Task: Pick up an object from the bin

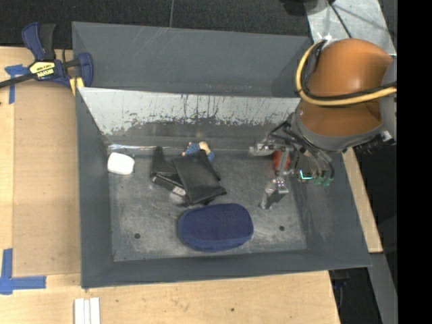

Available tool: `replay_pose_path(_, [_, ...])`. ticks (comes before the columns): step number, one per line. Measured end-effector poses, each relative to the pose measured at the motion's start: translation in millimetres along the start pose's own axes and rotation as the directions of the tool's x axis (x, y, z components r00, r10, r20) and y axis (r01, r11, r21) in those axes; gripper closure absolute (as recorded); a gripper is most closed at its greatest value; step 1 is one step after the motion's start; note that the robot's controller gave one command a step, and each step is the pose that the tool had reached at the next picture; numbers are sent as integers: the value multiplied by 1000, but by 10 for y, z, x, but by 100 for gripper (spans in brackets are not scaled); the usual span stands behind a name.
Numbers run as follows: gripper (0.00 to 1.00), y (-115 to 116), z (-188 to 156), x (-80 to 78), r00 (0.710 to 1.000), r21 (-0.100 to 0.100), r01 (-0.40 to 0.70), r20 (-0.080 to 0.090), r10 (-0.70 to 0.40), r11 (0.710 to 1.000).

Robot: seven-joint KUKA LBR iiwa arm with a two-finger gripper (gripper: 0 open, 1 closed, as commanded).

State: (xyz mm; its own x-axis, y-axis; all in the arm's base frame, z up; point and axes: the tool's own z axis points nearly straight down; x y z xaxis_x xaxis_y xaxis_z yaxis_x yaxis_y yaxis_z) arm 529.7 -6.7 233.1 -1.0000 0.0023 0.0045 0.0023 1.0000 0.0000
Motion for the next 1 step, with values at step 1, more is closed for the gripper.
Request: replay_pose_path(1, [0,491,1146,32,987,7,154,32,-154,988])
